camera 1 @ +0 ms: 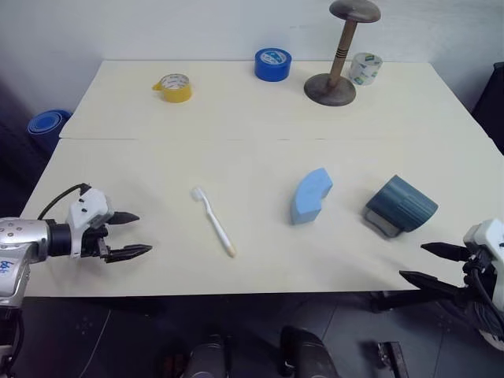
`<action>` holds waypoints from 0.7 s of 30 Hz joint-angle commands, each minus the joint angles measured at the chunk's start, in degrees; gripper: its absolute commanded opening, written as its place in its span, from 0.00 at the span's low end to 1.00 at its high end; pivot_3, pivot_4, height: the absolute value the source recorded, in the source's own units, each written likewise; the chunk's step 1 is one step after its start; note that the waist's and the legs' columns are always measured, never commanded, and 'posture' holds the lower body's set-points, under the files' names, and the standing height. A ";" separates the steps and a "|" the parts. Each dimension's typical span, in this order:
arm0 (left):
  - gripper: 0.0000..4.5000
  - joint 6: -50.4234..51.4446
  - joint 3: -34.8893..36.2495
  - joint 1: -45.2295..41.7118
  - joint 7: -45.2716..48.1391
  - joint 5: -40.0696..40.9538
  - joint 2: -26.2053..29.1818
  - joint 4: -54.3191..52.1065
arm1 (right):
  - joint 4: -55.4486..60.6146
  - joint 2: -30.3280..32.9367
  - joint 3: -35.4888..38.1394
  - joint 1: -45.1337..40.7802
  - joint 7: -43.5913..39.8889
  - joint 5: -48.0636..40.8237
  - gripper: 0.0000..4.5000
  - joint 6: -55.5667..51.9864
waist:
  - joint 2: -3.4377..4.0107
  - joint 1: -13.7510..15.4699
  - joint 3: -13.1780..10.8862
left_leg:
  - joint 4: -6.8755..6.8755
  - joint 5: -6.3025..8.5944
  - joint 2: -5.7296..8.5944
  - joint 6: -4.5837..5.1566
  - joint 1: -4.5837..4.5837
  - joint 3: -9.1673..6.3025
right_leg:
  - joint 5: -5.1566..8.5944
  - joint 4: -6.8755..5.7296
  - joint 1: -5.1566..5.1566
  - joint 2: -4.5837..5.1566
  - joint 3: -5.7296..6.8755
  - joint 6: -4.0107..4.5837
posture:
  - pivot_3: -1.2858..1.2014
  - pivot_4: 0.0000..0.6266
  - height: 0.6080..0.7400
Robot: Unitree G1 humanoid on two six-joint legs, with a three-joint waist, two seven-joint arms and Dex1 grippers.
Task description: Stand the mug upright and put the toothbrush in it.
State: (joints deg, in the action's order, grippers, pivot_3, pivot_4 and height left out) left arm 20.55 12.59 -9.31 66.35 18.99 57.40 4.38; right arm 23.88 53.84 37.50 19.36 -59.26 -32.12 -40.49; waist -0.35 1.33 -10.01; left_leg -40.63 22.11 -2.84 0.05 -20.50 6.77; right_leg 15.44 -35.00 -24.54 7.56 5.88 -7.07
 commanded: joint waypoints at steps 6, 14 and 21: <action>0.98 -0.19 1.71 0.04 -0.81 -0.22 1.31 -1.06 | 0.84 0.74 1.71 0.43 -0.32 0.28 1.00 0.54 | 0.00 0.01 0.00 | 0.00 0.00 0.00 0.00 0.00 0.00 | 0.00 0.01 0.00 0.00 0.00 0.00 | 0.52 0.24 1.00; 0.98 0.77 2.05 -0.09 -0.77 0.50 1.11 -1.28 | 0.85 0.13 2.01 -0.03 0.58 -0.55 1.00 -0.20 | 0.00 0.00 0.00 | 0.01 0.00 0.00 0.00 0.01 0.01 | 0.00 0.01 0.00 0.00 0.00 0.00 | 0.52 0.24 1.00; 0.98 3.79 2.09 -0.47 -0.76 1.91 0.89 -2.86 | 2.57 -0.33 1.74 -0.90 2.51 -2.25 1.00 -2.34 | 0.00 0.03 0.00 | 0.02 0.00 0.00 0.00 0.01 0.01 | 0.00 0.01 0.00 0.00 -0.01 0.00 | 0.52 0.24 1.00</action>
State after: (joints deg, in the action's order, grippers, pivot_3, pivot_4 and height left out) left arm 23.69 12.80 -8.98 65.71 19.43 57.40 3.55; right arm 24.65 53.81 37.52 18.81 -57.56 -33.35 -42.64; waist -0.35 1.36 -10.01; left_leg -40.62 22.11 -2.83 0.05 -20.49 6.78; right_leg 15.44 -34.99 -24.54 7.56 5.87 -7.07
